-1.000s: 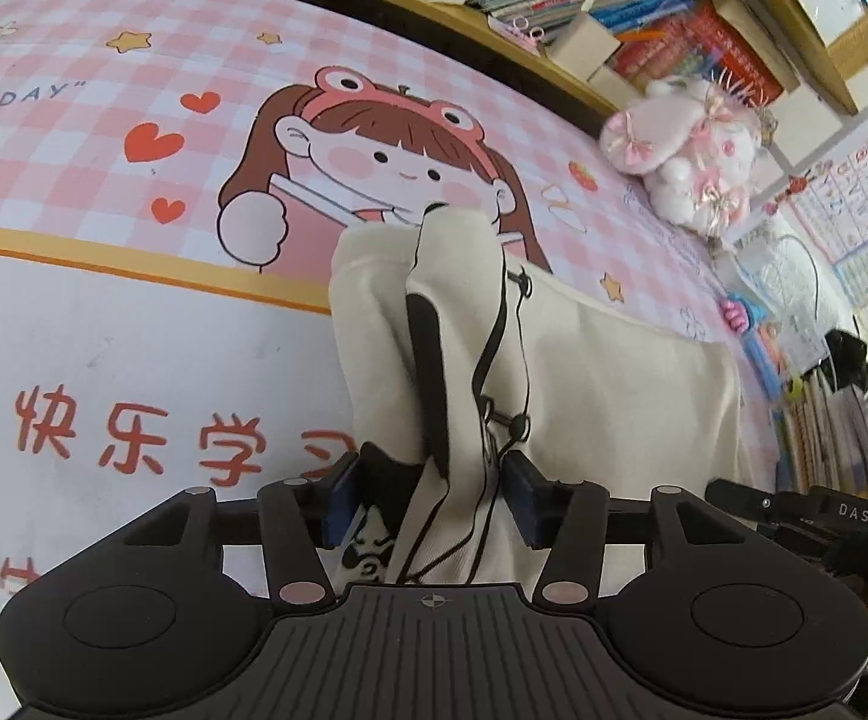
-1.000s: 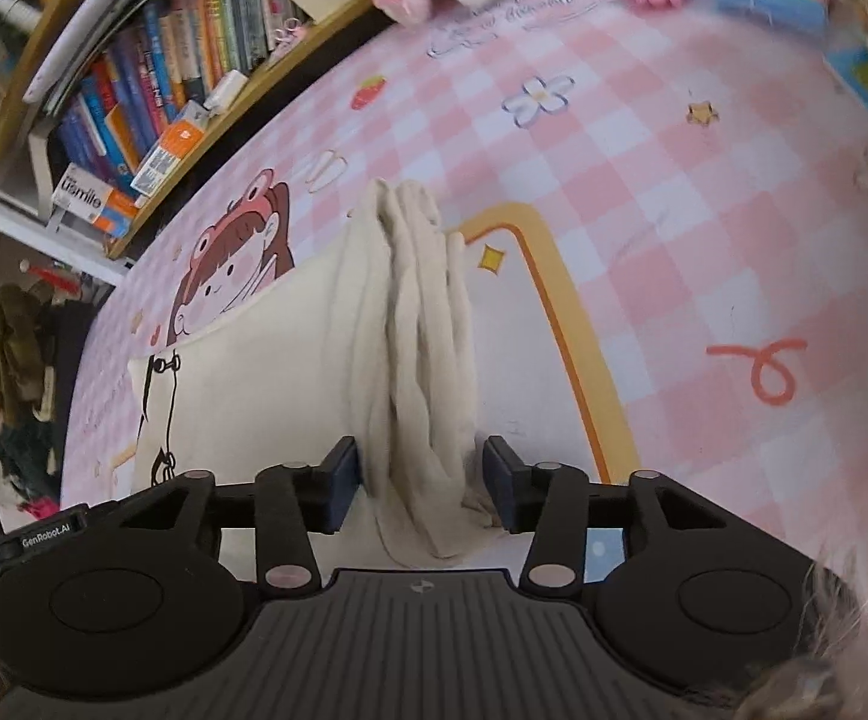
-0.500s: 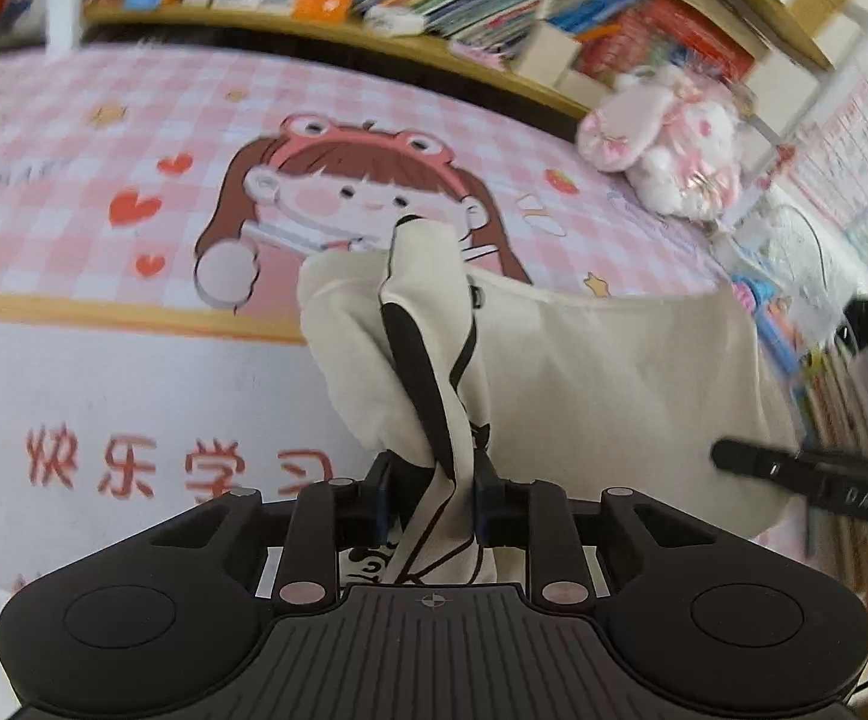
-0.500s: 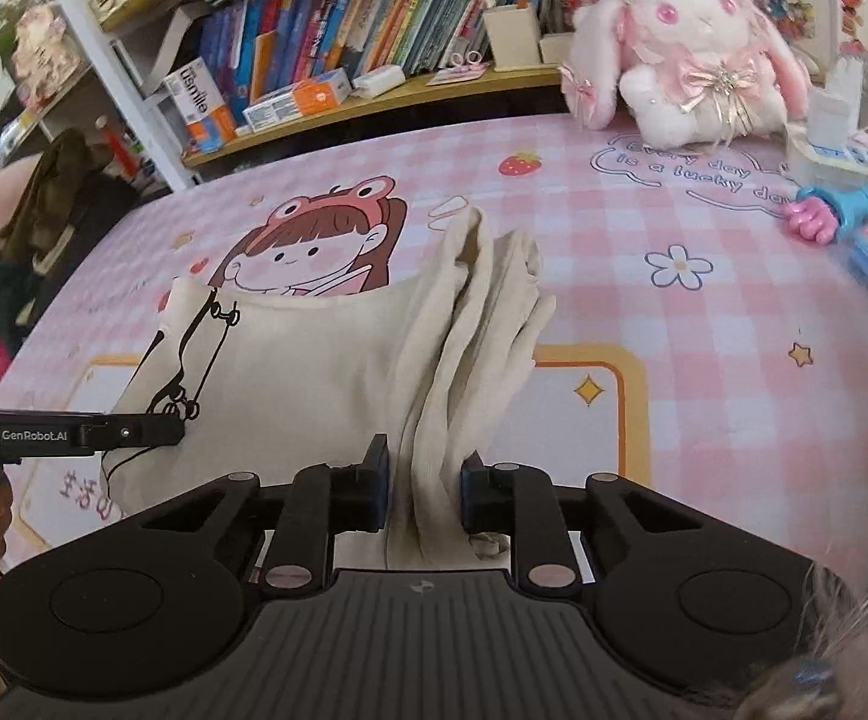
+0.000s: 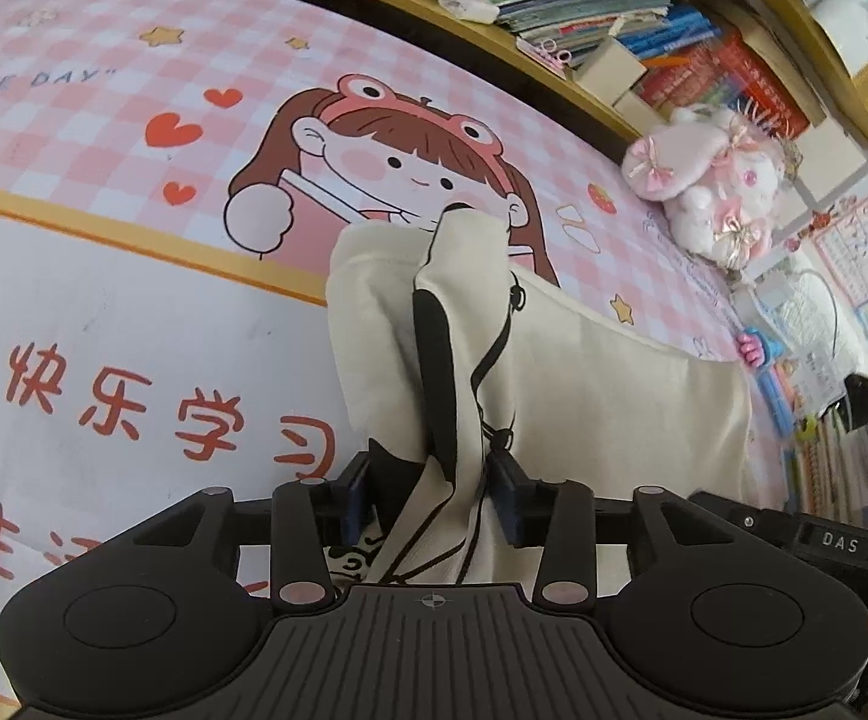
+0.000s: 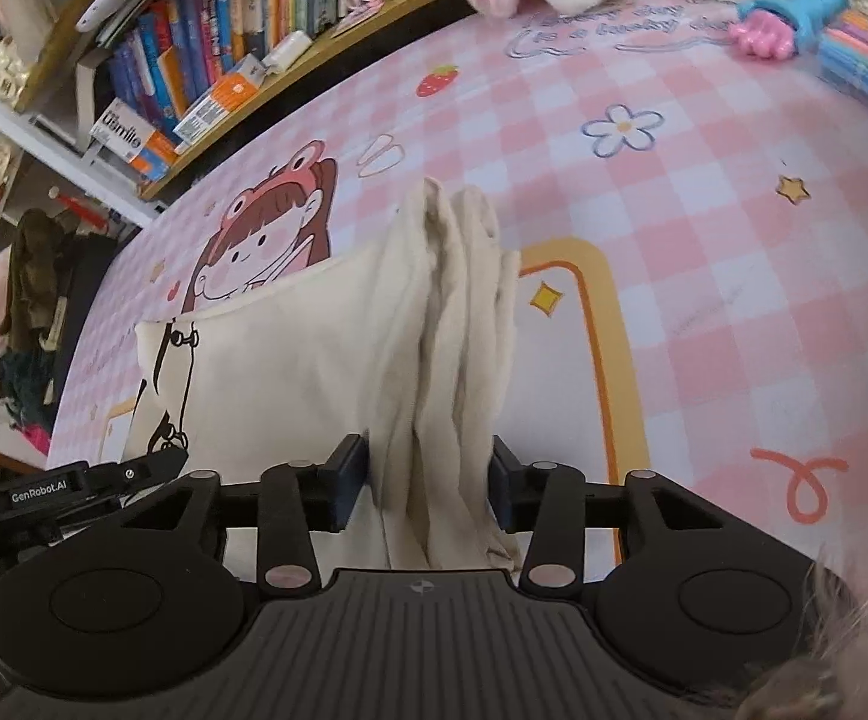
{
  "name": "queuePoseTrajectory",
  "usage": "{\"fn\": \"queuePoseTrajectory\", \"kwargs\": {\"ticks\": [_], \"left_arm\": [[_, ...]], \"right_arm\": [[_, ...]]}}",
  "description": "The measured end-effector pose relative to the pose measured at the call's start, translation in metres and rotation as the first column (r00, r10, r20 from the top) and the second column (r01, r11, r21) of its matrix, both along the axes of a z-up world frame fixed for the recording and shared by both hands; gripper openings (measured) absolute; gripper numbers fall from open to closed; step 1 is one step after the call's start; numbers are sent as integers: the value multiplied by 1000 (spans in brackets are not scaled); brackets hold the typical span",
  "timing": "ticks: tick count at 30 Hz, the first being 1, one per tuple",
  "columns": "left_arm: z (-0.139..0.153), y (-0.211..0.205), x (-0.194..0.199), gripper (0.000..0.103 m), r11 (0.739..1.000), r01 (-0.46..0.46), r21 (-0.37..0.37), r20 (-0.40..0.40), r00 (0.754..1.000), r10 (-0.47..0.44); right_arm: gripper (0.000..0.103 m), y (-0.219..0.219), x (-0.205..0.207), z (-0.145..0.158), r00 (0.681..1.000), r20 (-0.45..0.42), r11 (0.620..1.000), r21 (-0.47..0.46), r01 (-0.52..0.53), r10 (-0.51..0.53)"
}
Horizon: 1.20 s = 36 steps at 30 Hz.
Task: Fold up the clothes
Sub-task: 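Lift the shirt end with both grippers and fold it over again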
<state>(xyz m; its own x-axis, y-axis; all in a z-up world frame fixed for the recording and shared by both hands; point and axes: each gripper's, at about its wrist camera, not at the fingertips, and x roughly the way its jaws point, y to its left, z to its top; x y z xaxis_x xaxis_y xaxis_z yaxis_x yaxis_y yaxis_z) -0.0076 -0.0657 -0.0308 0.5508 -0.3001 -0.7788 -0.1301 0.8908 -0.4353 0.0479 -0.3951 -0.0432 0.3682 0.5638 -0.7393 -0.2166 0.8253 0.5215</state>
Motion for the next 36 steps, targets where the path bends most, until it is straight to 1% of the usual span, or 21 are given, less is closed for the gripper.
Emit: {"fn": "queuePoseTrajectory", "kwargs": {"ticks": [1,2,3,4,6,8,11,13,15,17,19,20,21,22,23,25,30,33,36], "left_arm": [[4,-4,-1,25,999,18,30,18,1000,-18],[9,-9,-3,24,997,40,72,38,998,-43],[9,-11,-3,24,995,49,86,40,998,-53],[10,-13,-3,24,994,56,97,39,997,-60],[10,-16,-3,25,991,69,117,36,997,-74],[6,-8,-2,31,998,34,54,18,999,-35],[0,2,-1,34,1000,-12,-19,-9,1000,12],[-5,7,-1,38,997,-38,-61,-25,999,37],[-9,10,-1,39,994,-59,-97,-18,998,57],[-10,11,-2,40,992,-68,-107,-13,998,67],[-9,8,-1,38,993,-67,-98,-10,998,66],[-9,7,-1,38,994,-66,-92,-9,998,66],[-9,5,0,35,994,-66,-87,-7,998,65],[-9,4,0,29,994,-63,-85,-9,998,63],[-8,3,-1,28,994,-67,-81,-6,998,67],[-3,-1,-3,23,996,-68,-64,11,998,69],[12,-3,-4,21,995,-69,-69,47,996,73],[18,-6,-4,21,996,-59,-69,66,996,64],[20,-10,-4,20,997,-49,-63,77,996,54]], "right_arm": [[26,4,-1,1,1000,23,1000,-18,-20,21],[23,9,-5,6,996,73,998,-46,-49,53],[20,14,-9,12,987,131,994,-79,-79,89],[20,17,-15,18,973,191,988,-109,-108,128],[20,18,-21,23,955,247,982,-130,-138,167],[20,14,-16,16,969,198,985,-114,-127,147],[27,2,-6,3,992,98,996,-53,-69,74],[34,-5,-1,-1,998,46,999,-13,-33,34],[38,-9,2,-5,1000,10,1000,21,-11,11],[38,-12,5,-7,1000,-14,999,48,3,-3],[38,-12,7,-8,1000,-20,998,64,5,-4],[36,-11,8,-9,1000,-19,998,65,0,2],[32,-9,9,-9,1000,-18,998,64,-7,8],[29,-7,9,-9,1000,-17,998,61,-12,13],[27,-7,9,-8,1000,-14,998,58,-16,17],[20,-7,6,-4,1000,10,998,59,-26,25],[19,-7,-5,15,991,126,997,43,-61,56],[19,-11,-5,22,988,149,997,57,-57,48],[19,-15,-6,23,987,154,997,64,-48,38]]}}
